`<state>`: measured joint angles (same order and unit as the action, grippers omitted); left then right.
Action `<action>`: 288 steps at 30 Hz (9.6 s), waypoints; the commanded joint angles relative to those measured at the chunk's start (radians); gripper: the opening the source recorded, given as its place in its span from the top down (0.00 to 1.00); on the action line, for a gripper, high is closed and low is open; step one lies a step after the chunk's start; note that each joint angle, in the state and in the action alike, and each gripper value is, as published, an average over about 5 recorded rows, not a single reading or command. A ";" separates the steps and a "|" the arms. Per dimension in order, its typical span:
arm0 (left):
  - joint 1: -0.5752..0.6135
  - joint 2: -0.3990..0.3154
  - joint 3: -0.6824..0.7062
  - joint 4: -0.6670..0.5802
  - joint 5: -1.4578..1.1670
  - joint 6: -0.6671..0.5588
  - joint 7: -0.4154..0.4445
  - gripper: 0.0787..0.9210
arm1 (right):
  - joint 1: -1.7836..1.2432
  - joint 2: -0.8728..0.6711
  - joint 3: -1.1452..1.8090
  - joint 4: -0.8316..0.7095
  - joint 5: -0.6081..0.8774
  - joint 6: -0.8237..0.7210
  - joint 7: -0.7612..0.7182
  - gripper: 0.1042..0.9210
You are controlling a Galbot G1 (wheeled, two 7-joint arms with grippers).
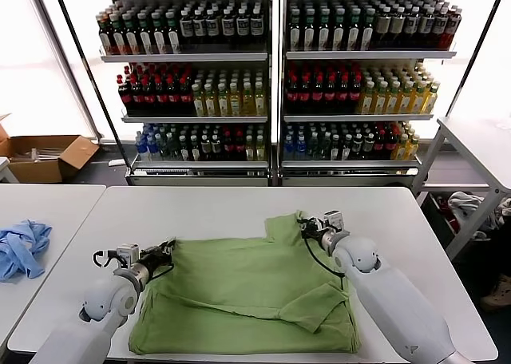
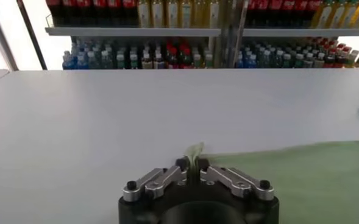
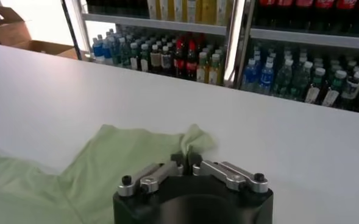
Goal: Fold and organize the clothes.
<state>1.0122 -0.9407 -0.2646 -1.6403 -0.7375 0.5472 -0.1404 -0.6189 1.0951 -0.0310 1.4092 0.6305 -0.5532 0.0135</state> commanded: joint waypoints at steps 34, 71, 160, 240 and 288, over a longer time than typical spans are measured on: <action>0.591 0.219 -0.168 -0.600 0.128 -0.076 -0.256 0.99 | -0.984 -0.413 0.517 0.938 0.056 0.077 -0.008 1.00; 0.551 0.116 -0.048 -0.453 0.256 -0.171 -0.322 0.88 | -1.024 -0.286 0.428 0.755 -0.025 0.253 0.265 1.00; 0.575 -0.049 -0.207 -0.481 0.045 -0.437 -0.381 0.96 | -1.296 -0.159 0.686 0.788 -0.130 0.779 0.321 0.12; 0.341 -0.196 0.524 -0.407 0.614 -0.476 -0.277 0.41 | -1.251 -0.125 0.630 0.808 -0.179 0.773 0.330 0.12; 0.593 -0.027 -0.311 -0.388 0.000 -0.220 -0.038 0.12 | -1.259 -0.135 0.643 0.793 -0.165 0.779 0.327 0.12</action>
<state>1.6041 -0.9680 -0.5533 -2.0639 -0.6847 0.2982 -0.2168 -1.8778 0.9605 0.6103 2.2024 0.4654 0.2250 0.3408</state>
